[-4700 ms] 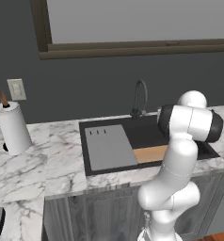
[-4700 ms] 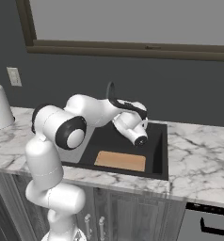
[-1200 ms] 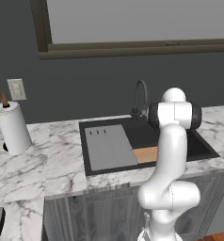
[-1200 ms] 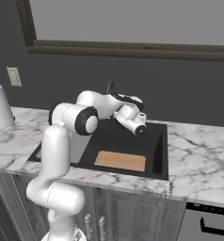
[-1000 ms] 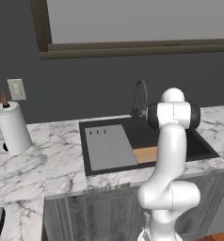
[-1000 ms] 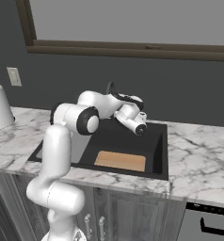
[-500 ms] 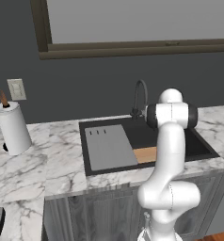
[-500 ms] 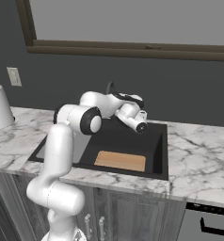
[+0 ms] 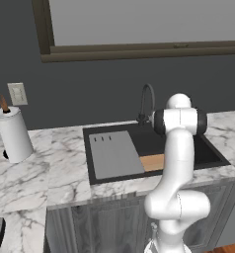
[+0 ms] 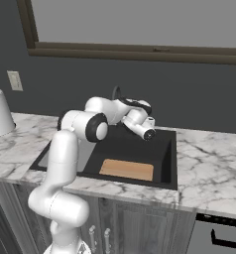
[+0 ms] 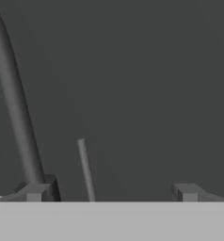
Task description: Turn on the sink faucet with hot water and rinse the cutting board for ten seconds, then turn off the faucet. Push the cutting board to reach the water if necessary.
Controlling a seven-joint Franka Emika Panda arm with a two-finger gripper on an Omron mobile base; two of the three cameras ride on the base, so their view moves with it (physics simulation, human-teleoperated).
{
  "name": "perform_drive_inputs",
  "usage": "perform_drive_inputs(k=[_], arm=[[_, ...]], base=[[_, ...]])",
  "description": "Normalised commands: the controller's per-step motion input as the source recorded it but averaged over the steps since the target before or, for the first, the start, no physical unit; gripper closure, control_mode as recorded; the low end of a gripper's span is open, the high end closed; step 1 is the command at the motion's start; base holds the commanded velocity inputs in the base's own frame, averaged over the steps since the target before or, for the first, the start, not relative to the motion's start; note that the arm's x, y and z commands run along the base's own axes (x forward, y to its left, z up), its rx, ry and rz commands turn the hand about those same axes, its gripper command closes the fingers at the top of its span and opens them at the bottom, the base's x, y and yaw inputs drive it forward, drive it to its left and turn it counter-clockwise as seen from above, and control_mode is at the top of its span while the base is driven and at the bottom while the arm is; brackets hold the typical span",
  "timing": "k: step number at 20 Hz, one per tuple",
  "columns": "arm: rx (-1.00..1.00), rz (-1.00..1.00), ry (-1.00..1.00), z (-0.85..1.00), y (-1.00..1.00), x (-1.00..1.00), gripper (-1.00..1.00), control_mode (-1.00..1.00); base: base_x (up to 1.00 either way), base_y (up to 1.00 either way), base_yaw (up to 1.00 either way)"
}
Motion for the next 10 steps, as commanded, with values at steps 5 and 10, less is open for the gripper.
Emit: perform_drive_inputs(k=[5,10], arm=[[0.0,0.0,0.0,-0.04,0.0,0.11,-1.0,-1.0],[0.0,0.0,0.0,-0.02,0.0,0.17,-1.0,-1.0]], base=[[0.0,0.0,0.0],[0.0,0.0,0.0]])
